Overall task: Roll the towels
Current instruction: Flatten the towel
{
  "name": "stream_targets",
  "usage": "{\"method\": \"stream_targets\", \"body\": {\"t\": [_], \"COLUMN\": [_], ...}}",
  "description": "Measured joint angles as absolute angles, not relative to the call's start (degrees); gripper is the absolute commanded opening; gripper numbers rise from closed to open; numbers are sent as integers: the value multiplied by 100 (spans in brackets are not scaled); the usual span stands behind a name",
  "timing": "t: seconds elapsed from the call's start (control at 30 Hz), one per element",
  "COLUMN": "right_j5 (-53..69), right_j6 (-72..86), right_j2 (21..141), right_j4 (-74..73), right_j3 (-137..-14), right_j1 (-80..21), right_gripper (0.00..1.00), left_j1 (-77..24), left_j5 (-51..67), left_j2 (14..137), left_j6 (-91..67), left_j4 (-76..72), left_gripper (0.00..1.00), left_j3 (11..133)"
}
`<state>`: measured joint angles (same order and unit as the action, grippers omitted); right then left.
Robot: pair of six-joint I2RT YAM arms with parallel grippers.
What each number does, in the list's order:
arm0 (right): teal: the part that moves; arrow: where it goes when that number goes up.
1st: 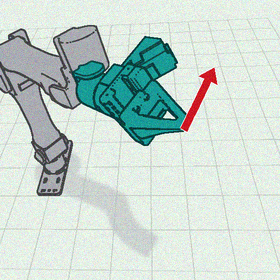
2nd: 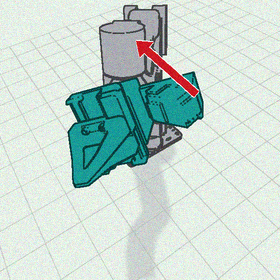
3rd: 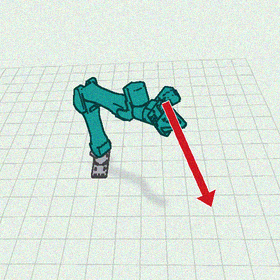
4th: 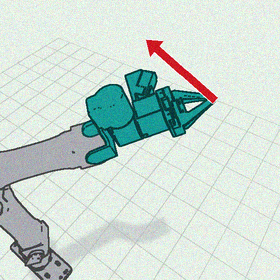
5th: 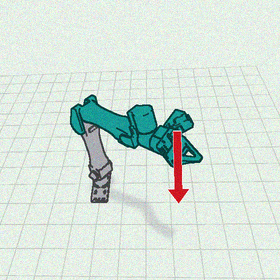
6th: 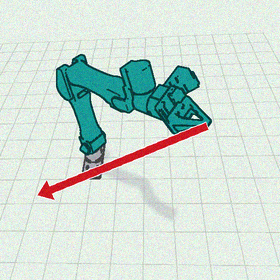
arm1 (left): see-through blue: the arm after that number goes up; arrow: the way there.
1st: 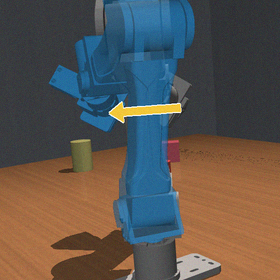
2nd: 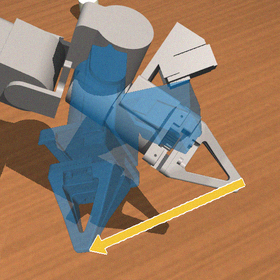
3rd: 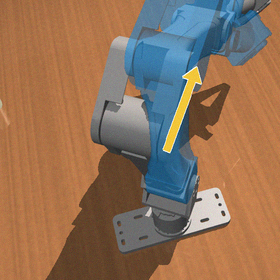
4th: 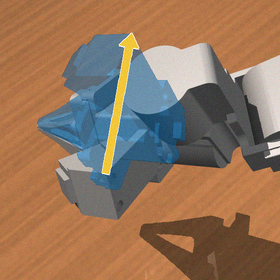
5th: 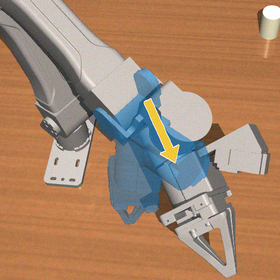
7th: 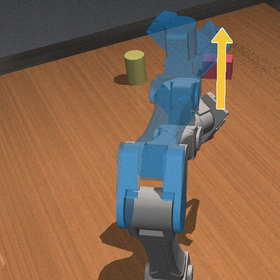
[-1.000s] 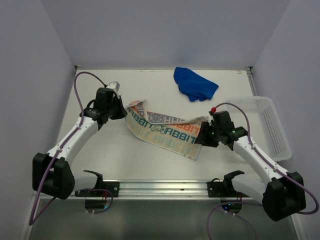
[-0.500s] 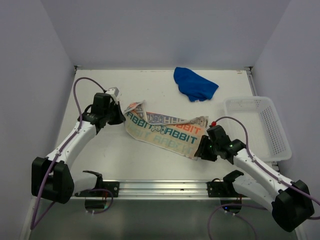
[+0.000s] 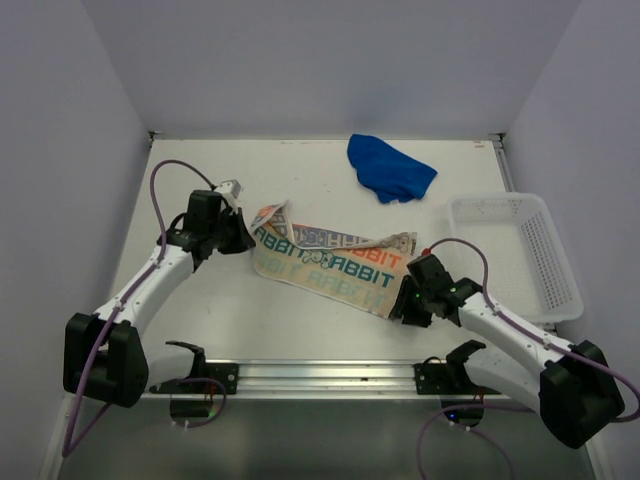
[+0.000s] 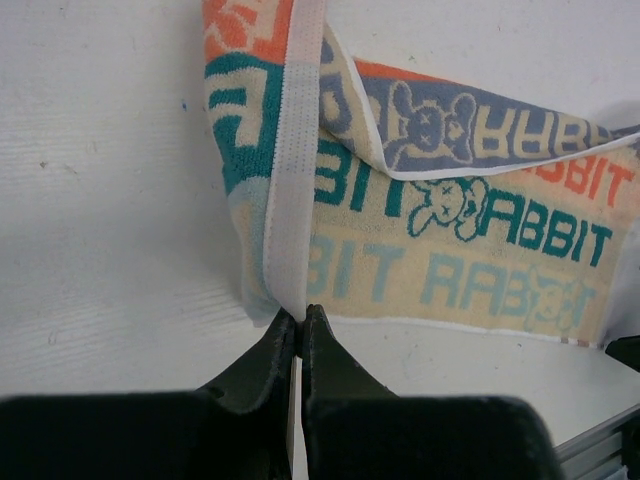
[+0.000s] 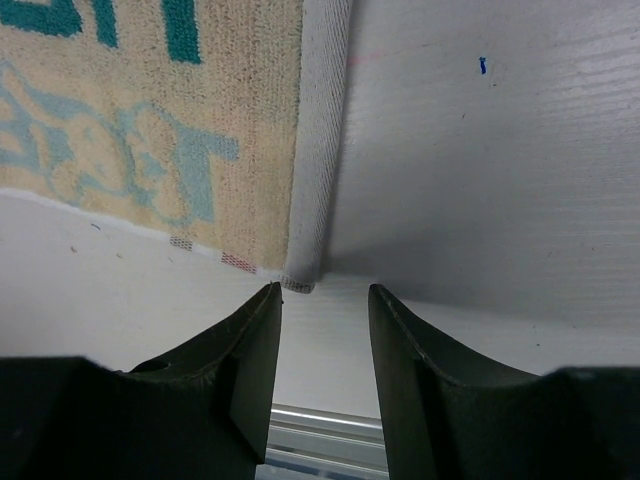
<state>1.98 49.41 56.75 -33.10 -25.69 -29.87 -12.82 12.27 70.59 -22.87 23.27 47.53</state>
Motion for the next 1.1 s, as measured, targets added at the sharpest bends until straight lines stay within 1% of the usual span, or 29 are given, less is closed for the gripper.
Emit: {"method": "stream_targets", "body": {"t": [0.33, 0.47, 0.6, 0.7, 0.8, 0.83, 0.97, 1.0, 1.1], "right_j5": [-123, -405, -711, -843, -939, -958, -1000, -1009, -1100], "right_j6": [5094, 5164, 5260, 5317, 5358, 5369, 5402, 5398, 5380], "right_j2": [6141, 6392, 6641, 6709, 6781, 6792, 6825, 6825, 6820], "right_j4": [-3162, -3205, -3358, -3426, -3509, -3531, -3573, -3590, -3736], "right_j3": [-2707, -2871, -3041, -3085, -3131, -3146, -3186, -3201, -3301], "right_j1": [-3328, -3586, -3776, -3865, -3900, -3916, -3938, -3938, -3948], "right_gripper": [43, 40, 36, 31, 23, 16, 3, 1, 0], "left_j1": [-1280, -1280, -1280, -1280, -1280, -1280, -1280, -1280, -1280], "left_j5": [1369, 1446, 1529, 1603, 1651, 1660, 1710, 1723, 1737], "left_j2": [6919, 6807, 6667, 6598, 6545, 6532, 6471, 6449, 6372], "left_j6": [-2279, -2270, -2270, -2272, -2274, -2272, -2285, -2290, -2303], "left_j4": [2309, 2307, 2279, 2246, 2191, 2189, 2187, 2185, 2187], "left_gripper": [0, 0, 0, 0, 0, 0, 0, 0, 0], "left_j3": [4711, 4703, 4694, 4678, 4633, 4619, 4604, 4604, 4604]}}
